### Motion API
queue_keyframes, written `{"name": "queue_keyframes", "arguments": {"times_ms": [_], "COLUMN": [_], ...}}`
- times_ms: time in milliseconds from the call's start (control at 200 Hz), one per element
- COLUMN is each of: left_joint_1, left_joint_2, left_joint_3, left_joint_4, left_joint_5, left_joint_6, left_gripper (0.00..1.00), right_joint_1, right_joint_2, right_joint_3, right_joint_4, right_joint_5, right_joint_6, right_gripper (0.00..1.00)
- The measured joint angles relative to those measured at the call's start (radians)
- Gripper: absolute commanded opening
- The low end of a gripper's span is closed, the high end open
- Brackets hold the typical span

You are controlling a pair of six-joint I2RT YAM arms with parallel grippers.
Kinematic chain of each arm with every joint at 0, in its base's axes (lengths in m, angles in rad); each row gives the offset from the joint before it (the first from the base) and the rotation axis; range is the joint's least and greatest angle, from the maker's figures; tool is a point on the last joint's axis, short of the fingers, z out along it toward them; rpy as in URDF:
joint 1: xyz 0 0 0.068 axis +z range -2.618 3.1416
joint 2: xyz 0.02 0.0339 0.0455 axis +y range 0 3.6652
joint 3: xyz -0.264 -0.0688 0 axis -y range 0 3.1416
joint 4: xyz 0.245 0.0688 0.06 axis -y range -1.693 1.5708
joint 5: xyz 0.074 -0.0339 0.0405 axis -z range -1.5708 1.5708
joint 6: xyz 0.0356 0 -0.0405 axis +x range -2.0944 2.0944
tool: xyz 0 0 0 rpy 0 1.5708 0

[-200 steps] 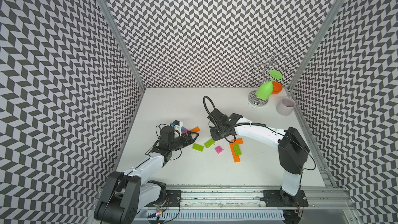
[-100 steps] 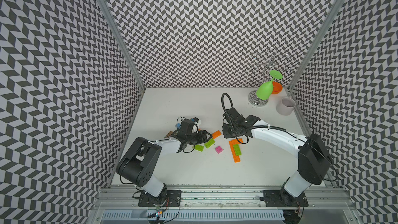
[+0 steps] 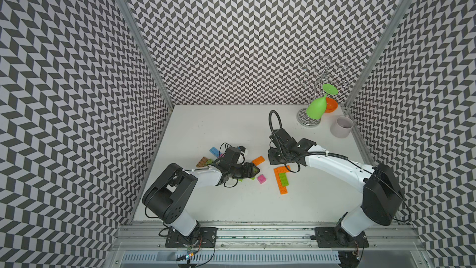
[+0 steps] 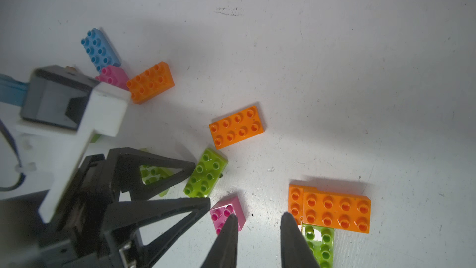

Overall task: Assemble a small pinwheel with lego
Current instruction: Move the lego brick at the center of the board.

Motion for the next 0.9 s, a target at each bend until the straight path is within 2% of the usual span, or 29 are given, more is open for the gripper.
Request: {"name": "queue_keyframes", "arguments": {"times_ms": [180, 366, 491, 636, 741, 901], "left_joint_1": [-0.050, -0.040, 0.020, 0.148, 0.220, 0.247], "left_joint_2": [-0.009, -0.082, -0.225, -0.388, -0.441, -0.453], "left_joint_3": [-0.013, -0.031, -0.055, -0.118, -0.149, -0.163], "left_joint_4": [0.003, 0.000, 0.010, 0.032, 0.024, 0.007], "left_joint_5": [0.007, 0.005, 0.001, 0.002, 0.005, 0.017], "left_joint_6": [-0.032, -0.055, -0.067, -0.081, -0.080, -0.076], "left_gripper": [0.65, 0.65, 0.65, 0.66, 0.66, 0.66], "right_joint_1": [-0.010, 0.002, 0.069, 0.150, 0.178, 0.180], "right_joint_2": [-0.013, -0.014, -0.014, -0.008, 0.016, 0.066], "right_joint_3": [-0.020, -0.027, -0.035, -0.036, -0.037, -0.056], "right_joint_4": [0.005, 0.020, 0.027, 0.049, 0.070, 0.085], "right_joint_5": [-0.001, -0.029, -0.050, -0.086, -0.126, -0.174], "right_joint_6": [0.010, 0.020, 0.052, 0.094, 0.117, 0.130], "right_gripper": [0.29, 0.27, 0.26, 0.24, 0.23, 0.23]}}
